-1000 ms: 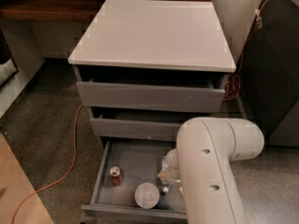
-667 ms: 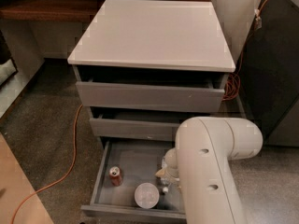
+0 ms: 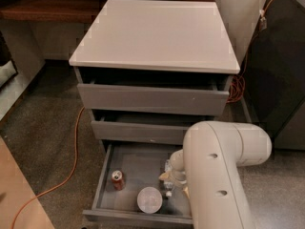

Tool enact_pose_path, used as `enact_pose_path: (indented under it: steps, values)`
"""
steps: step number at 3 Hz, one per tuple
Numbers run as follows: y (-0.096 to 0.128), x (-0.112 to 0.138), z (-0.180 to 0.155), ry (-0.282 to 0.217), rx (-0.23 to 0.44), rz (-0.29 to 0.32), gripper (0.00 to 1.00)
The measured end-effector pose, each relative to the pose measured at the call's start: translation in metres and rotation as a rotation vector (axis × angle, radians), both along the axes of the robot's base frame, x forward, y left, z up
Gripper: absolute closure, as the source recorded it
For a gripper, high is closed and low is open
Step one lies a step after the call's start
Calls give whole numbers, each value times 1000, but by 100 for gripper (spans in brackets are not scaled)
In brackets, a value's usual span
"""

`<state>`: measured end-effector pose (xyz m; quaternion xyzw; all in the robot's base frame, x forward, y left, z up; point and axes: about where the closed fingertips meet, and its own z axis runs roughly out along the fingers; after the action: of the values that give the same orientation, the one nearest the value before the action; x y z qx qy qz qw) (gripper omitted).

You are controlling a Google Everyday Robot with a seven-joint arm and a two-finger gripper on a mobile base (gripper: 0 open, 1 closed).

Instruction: Pick blue plastic bottle from bottom drawer and place on counter

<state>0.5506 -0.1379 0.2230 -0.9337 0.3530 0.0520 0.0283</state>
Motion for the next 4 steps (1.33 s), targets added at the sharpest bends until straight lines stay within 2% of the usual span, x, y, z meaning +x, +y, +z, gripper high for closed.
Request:
enact_pose_path:
  steps: [1, 2, 3, 4]
  values:
    - [0, 22, -1, -32, 57, 115, 0]
    - [4, 44, -3, -69, 50, 215, 0]
    - [16, 63, -17, -78, 2, 291, 0]
    - [19, 77, -32, -77, -5, 313, 0]
